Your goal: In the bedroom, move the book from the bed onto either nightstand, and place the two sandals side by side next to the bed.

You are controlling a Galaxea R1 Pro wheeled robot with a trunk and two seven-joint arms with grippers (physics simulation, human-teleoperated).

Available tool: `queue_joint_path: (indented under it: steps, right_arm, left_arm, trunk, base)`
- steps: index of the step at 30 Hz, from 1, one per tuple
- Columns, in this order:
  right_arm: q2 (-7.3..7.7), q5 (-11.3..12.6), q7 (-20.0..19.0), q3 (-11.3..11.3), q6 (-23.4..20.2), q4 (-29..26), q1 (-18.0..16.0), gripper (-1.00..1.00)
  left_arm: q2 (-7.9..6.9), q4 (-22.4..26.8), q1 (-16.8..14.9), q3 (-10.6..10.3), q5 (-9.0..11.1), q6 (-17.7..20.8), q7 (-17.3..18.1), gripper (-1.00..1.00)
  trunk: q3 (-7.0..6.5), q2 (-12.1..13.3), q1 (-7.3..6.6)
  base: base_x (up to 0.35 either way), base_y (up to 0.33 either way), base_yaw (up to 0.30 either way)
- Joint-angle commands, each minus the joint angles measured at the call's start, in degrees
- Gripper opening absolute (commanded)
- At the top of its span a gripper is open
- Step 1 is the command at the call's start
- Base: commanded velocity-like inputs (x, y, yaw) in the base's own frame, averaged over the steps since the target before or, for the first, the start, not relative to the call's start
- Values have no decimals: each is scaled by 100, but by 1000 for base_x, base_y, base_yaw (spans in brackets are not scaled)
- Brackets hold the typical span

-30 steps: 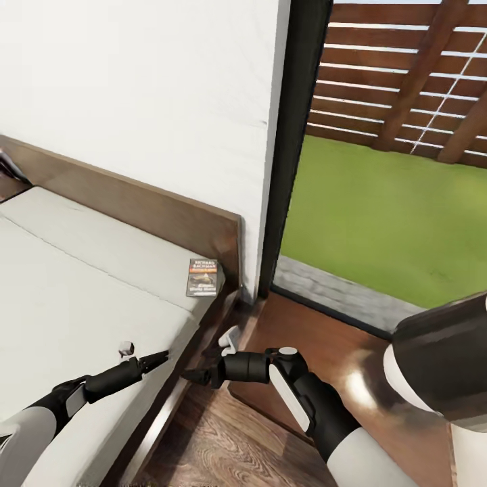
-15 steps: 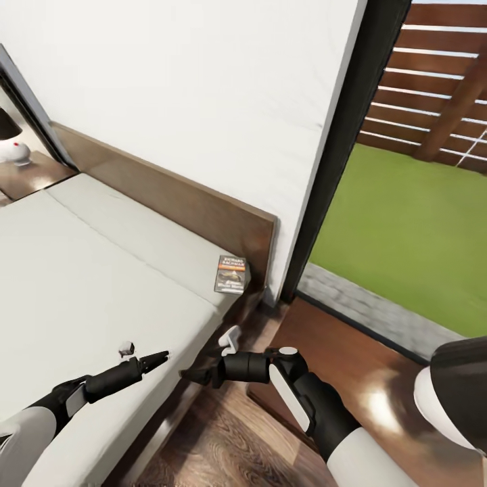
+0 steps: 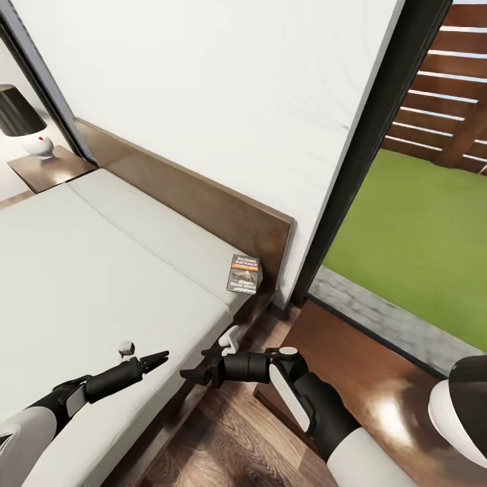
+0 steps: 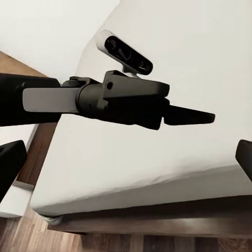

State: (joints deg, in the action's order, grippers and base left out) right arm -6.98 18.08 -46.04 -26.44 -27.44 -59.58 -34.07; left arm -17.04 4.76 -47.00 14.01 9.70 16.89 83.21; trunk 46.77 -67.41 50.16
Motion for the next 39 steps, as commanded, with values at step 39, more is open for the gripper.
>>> queue_joint_path:
  steps: [39]
  right_arm:
    - [400, 179, -2, 4841, -1247, 263, -6, 100]
  left_arm:
    - [-1, -1, -2, -3, 23, 52, 8, 100]
  trunk:
    - [4, -3, 0]
  base:
    - [0, 0, 0]
